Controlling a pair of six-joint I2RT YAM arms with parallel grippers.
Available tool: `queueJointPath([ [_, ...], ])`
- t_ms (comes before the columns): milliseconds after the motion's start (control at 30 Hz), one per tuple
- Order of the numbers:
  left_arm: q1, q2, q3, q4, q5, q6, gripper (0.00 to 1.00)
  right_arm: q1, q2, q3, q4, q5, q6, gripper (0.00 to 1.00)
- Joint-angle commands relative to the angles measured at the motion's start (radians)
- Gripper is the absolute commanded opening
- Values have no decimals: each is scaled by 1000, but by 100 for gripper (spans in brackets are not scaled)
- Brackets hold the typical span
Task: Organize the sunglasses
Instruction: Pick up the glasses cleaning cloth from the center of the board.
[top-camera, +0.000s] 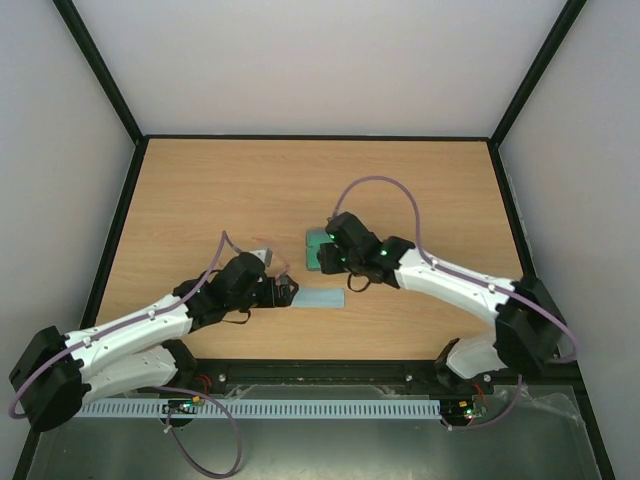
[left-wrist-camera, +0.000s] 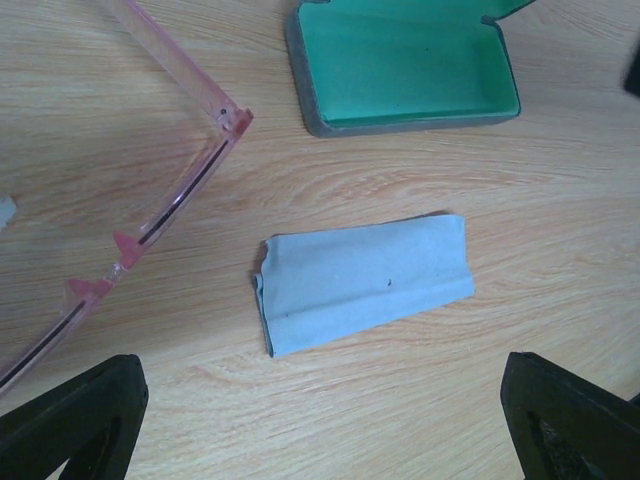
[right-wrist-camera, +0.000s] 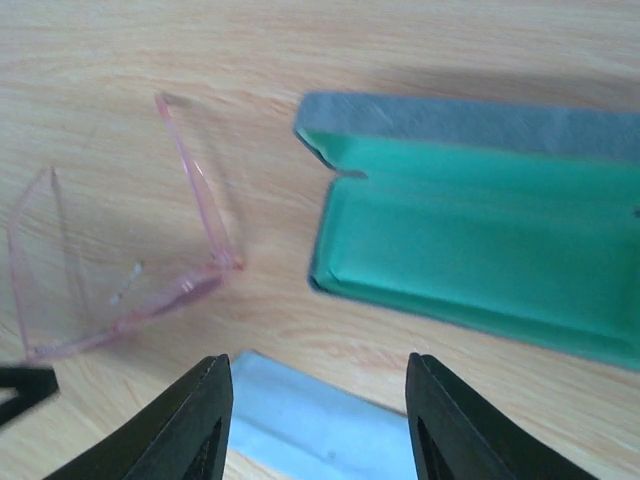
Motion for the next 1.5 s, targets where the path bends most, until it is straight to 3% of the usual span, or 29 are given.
queueJointPath([
  [0,17,36,53,-37,15,27,100,-13,-137,-126,-21,-9,39,50],
  [333,33,69,148,-87,8,44,100,-30,-311,-348,26,-37,119,49],
  [600,35,15,142,-119,4,32,100,-40,-243,-378,63,-33,128,38],
  [867,34,-125,17,-112,16,-18,100,-40,-124,-361,104,-59,115,30],
  [1233,34,-267,-93,-99,63,-50,100,-40,-101,-366,121,-91,108,35],
  [1467,34,-258,-91,-69,75,-45,100,-39,-112,-356,113,-116,113,43],
])
